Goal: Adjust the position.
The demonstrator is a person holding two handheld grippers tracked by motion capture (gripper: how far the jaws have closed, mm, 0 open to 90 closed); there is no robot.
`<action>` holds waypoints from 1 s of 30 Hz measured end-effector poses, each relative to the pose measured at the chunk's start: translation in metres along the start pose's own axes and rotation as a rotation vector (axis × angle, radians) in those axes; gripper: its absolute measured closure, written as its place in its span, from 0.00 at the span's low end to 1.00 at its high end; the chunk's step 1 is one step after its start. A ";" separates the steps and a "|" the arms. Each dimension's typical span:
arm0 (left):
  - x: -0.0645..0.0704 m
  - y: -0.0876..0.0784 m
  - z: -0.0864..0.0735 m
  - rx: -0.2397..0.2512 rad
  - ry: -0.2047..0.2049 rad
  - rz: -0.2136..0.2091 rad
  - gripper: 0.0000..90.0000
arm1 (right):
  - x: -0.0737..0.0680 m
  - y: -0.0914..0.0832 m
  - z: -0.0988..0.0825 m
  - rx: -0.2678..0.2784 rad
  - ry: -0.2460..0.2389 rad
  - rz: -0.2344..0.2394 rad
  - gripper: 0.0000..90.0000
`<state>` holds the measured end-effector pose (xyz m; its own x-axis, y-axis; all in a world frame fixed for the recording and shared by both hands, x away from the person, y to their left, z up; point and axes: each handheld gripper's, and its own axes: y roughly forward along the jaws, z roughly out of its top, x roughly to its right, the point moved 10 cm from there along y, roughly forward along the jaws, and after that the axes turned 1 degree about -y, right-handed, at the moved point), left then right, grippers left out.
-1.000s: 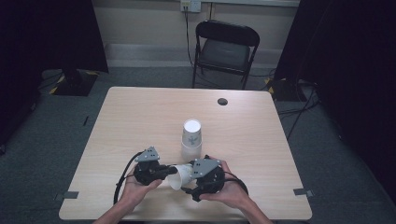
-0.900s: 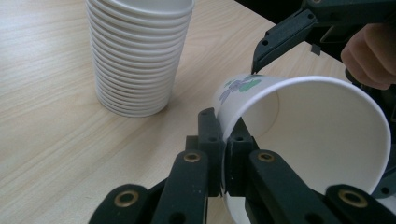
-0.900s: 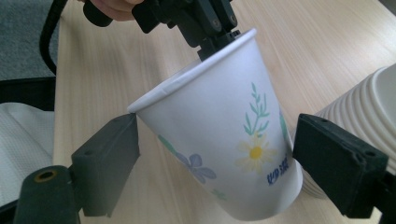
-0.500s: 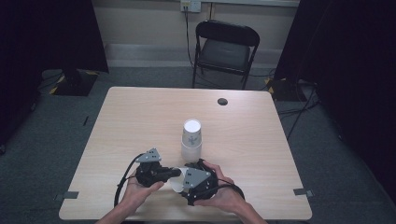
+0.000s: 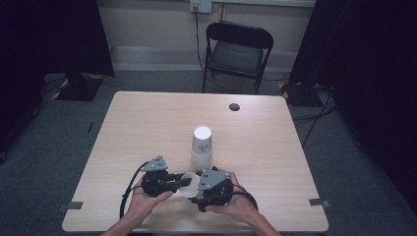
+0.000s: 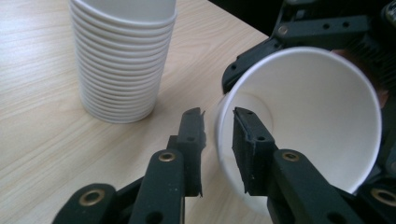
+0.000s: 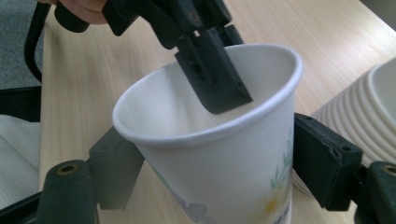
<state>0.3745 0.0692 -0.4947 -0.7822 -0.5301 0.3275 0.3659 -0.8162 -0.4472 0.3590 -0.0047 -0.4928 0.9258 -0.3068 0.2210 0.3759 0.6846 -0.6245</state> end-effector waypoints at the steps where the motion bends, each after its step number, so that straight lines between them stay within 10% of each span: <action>1: 0.001 0.000 -0.001 0.004 -0.016 -0.015 0.85 | 0.001 0.000 -0.001 -0.001 0.003 0.002 0.26; 30: 0.011 0.005 -0.007 -0.053 -0.051 -0.083 0.99 | -0.017 0.002 0.003 0.008 -0.190 -0.059 0.24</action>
<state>0.3644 0.0610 -0.4990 -0.7813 -0.4737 0.4064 0.2731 -0.8450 -0.4599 0.3438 0.0038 -0.4952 0.8929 -0.2164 0.3949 0.4291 0.6746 -0.6006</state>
